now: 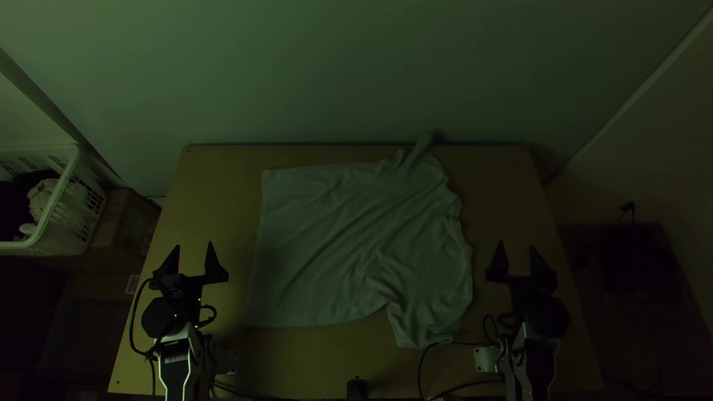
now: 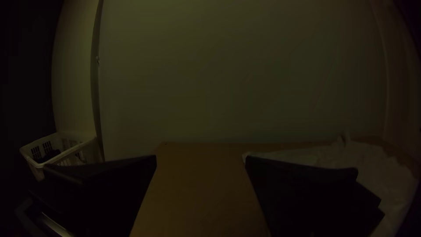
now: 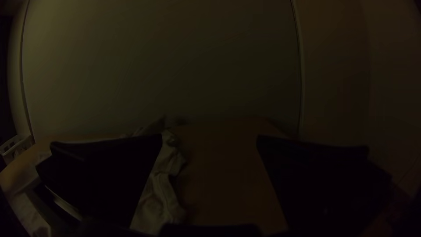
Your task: Fold the t-shirt
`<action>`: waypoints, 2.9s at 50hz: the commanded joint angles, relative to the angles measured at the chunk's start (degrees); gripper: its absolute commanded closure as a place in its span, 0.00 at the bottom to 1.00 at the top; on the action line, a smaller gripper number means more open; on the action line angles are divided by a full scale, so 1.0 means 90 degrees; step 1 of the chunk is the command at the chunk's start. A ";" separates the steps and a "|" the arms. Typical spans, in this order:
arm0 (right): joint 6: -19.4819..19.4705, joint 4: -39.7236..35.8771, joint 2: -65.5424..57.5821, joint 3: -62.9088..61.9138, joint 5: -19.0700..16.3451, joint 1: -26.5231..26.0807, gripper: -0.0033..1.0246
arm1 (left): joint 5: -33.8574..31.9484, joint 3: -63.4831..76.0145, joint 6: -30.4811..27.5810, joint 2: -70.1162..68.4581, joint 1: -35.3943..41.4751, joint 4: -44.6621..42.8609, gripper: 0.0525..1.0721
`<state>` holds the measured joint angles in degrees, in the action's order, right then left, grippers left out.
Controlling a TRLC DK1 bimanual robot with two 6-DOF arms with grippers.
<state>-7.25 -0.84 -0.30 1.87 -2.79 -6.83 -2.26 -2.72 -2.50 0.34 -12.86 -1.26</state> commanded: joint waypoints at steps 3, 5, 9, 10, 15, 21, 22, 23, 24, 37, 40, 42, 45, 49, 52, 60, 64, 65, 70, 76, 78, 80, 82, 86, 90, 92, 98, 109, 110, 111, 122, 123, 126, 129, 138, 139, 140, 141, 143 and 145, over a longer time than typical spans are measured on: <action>-0.0093 0.0054 0.0052 -0.0159 0.0046 0.0056 0.04 | -0.0003 0.0283 0.0552 -0.0038 0.0208 0.0188 0.04; -0.0113 0.0054 0.0052 -0.0159 0.0046 0.0075 0.04 | 0.0007 0.0283 0.0552 -0.0038 0.0199 0.0188 0.04; -0.0093 0.0054 0.0052 -0.0159 0.0046 0.0085 0.04 | 0.0007 0.0283 0.0542 -0.0038 0.0189 0.0188 0.04; -0.0084 0.0064 0.0052 -0.0159 0.0046 0.0085 0.04 | 0.0007 0.0283 0.0542 -0.0038 0.0189 0.0188 0.04; -0.0103 0.0064 0.0052 -0.0159 0.0046 0.0085 0.04 | 0.0007 0.0283 0.0542 -0.0038 0.0189 0.0188 0.04; -0.0230 0.0064 0.0052 -0.0159 0.0056 0.0095 0.04 | 0.0007 0.0283 0.0581 -0.0047 0.0228 0.0198 0.04; -0.0298 0.0064 0.0052 -0.0159 0.0075 0.0085 0.04 | 0.0007 0.0283 0.0581 -0.0047 0.0228 0.0198 0.04; -0.0367 0.0064 0.0062 -0.0159 0.0095 0.0066 0.04 | 0.0007 0.0283 0.0581 -0.0047 0.0228 0.0198 0.04; -0.0386 0.0064 0.0062 -0.0159 0.0095 0.0056 0.04 | 0.0017 0.0283 0.0571 -0.0047 0.0218 0.0198 0.04; -0.0308 0.0220 0.0062 0.0017 0.0095 0.0153 0.04 | 0.0027 -0.0118 0.0747 -0.0047 0.0160 0.0062 0.04; -0.0308 0.0308 0.0062 0.0115 0.0095 0.0153 0.04 | 0.0027 -0.0176 0.0757 -0.0047 0.0101 -0.0065 0.04; -0.0298 0.0426 0.0062 0.0173 0.0095 0.0153 0.04 | 0.0027 -0.0264 0.0757 -0.0038 0.0111 -0.0065 0.04; -0.0240 0.0562 0.0052 0.0271 0.0095 0.0153 0.04 | 0.0017 -0.0381 0.0757 -0.0038 0.0121 -0.0075 0.04; -0.0220 0.0836 0.0062 0.0398 0.0095 0.0144 0.04 | 0.0017 -0.0577 0.0757 -0.0018 0.0169 -0.0104 0.04; -0.0152 0.1138 0.0062 0.0427 0.0095 0.0134 0.04 | 0.0017 -0.0655 0.0757 -0.0018 0.0208 -0.0271 0.04; 0.0082 0.1812 0.0023 0.0564 0.0095 0.0163 0.04 | 0.0017 -0.0879 0.0757 0.0031 0.0248 -0.0759 0.04; 0.0112 0.1881 -0.0241 0.0837 0.0095 0.0202 0.04 | 0.0017 -0.1162 0.0757 0.0265 0.0316 -0.0778 0.04; 0.0102 0.1920 -0.0348 0.0925 0.0095 0.0202 0.04 | 0.0017 -0.1250 0.0766 0.0363 0.0326 -0.0769 0.04; 0.0092 0.1949 -0.1012 0.1492 0.0095 0.0232 0.04 | 0.0017 -0.1709 0.0786 0.0871 0.0384 -0.0700 0.04; 0.0082 0.1959 -0.1891 0.2195 0.0095 0.0232 0.04 | 0.0017 -0.2217 0.0893 0.1417 0.0384 -0.0671 0.04; 0.0082 0.1920 -0.2174 0.2429 0.0095 0.0232 0.04 | 0.0017 -0.2364 0.0903 0.1603 0.0404 -0.0681 0.04; 0.0082 0.1920 -0.2438 0.2634 0.0095 0.0232 0.04 | 0.0017 -0.2559 0.0942 0.1808 0.0423 -0.0671 0.04; 0.0063 0.1881 -0.2692 0.2849 0.0095 0.0232 0.04 | 0.0017 -0.2793 0.1020 0.2033 0.0462 -0.0661 0.04; -0.0005 0.1617 -0.3209 0.3318 0.0095 0.0241 0.04 | 0.0017 -0.3350 0.1079 0.2580 0.0589 -0.0476 0.04; -0.0084 0.1285 -0.3766 0.3806 0.0095 0.0290 0.04 | 0.0017 -0.3858 0.1089 0.3195 0.0707 -0.0339 0.04; -0.0171 0.1129 -0.4030 0.4070 0.0095 0.0310 0.04 | 0.0017 -0.4121 0.1128 0.3517 0.0755 -0.0271 0.04; -0.0318 0.0826 -0.4704 0.4714 0.0095 0.0534 0.04 | 0.0007 -0.4844 0.1255 0.4328 0.0960 0.0071 0.04; -0.0494 -0.0463 -0.6452 0.6394 0.0085 0.0886 0.04 | -0.0003 -0.6055 0.1255 0.5607 0.1361 0.0667 0.04; -0.0494 -0.0561 -0.6598 0.6550 0.0085 0.0915 0.04 | 0.0007 -0.6162 0.1255 0.5714 0.1419 0.0726 0.04; -0.0504 -0.0629 -0.6725 0.6667 0.0085 0.0915 0.04 | 0.0007 -0.6260 0.1255 0.5841 0.1468 0.0765 0.04; -0.0787 -0.0873 -0.7741 0.7380 0.0075 0.1198 0.04 | -0.0012 -0.7325 0.1313 0.7121 0.1605 0.1712 0.04; -0.0806 -0.0932 -0.7848 0.7449 0.0075 0.1247 0.04 | -0.0022 -0.7412 0.1352 0.7228 0.1605 0.1810 0.04; -0.0923 -0.1127 -0.8170 0.7673 0.0046 0.1286 0.04 | -0.0042 -0.7637 0.1411 0.7580 0.1605 0.1985 0.04; -0.1060 -0.1283 -0.8483 0.7898 0.0026 0.1316 0.04 | -0.0100 -0.7901 0.1469 0.7902 0.1605 0.2317 0.04; -0.1363 -0.1655 -0.9284 0.8454 -0.0003 0.1403 0.04 | -0.0286 -0.8682 0.1567 0.8956 0.1605 0.3030 0.04; -0.1392 -0.1694 -0.9362 0.8533 -0.0013 0.1403 0.04 | -0.0344 -0.8780 0.1577 0.9083 0.1605 0.3118 0.04; -0.1431 -0.1772 -0.9459 0.8601 -0.0032 0.1403 0.04 | -0.0364 -0.8877 0.1616 0.9220 0.1605 0.3196 0.04; -0.1490 -0.1850 -0.9538 0.8669 -0.0052 0.1403 0.04 | -0.0364 -0.9004 0.1626 0.9367 0.1595 0.3304 0.04; -0.1548 -0.1967 -0.9704 0.8826 -0.0061 0.1403 0.04 | -0.0403 -0.9258 0.1645 0.9650 0.1585 0.3538 0.05; -0.1588 -0.2065 -0.9870 0.8972 -0.0061 0.1403 0.04 | -0.0471 -0.9463 0.1694 0.9933 0.1537 0.3704 0.05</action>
<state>-18.96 -17.74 -85.78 78.70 -3.03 5.26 -5.30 -82.59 10.87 84.49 1.28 29.19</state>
